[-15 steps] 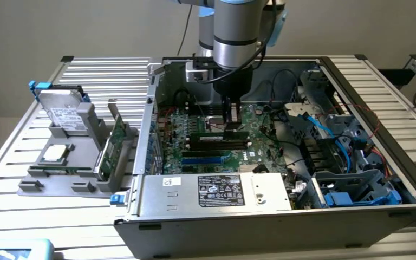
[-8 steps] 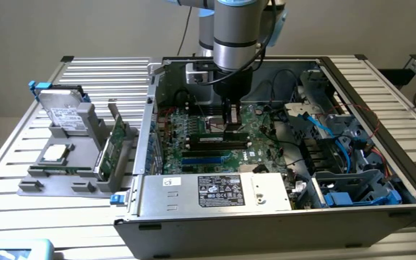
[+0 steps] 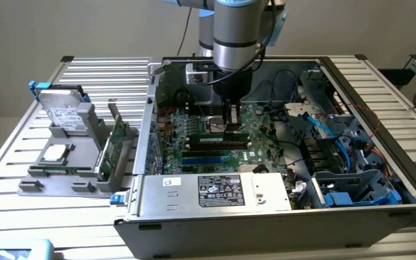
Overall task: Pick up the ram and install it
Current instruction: 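Insert the ram into the slot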
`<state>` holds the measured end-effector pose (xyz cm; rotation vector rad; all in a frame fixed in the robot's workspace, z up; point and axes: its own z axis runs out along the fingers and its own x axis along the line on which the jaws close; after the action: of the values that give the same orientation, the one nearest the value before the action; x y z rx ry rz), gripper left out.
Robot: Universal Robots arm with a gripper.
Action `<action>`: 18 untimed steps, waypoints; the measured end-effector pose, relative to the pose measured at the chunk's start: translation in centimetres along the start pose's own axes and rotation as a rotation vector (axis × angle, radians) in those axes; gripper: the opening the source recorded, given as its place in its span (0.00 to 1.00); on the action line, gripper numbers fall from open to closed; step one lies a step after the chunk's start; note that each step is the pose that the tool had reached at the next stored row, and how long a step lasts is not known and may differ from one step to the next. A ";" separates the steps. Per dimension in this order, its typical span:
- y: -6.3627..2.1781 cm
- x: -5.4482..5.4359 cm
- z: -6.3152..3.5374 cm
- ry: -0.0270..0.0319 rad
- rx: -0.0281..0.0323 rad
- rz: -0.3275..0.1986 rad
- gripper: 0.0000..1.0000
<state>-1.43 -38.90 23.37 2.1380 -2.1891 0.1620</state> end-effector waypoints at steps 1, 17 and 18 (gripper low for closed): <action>0.00 0.0 0.04 0.0000 0.0003 0.000 0.13; 0.02 -0.1 0.32 0.0000 0.0020 0.000 0.13; 0.01 -0.2 0.32 0.0001 0.0019 0.000 0.13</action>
<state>-1.43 -38.77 23.04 2.1385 -2.1903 0.1643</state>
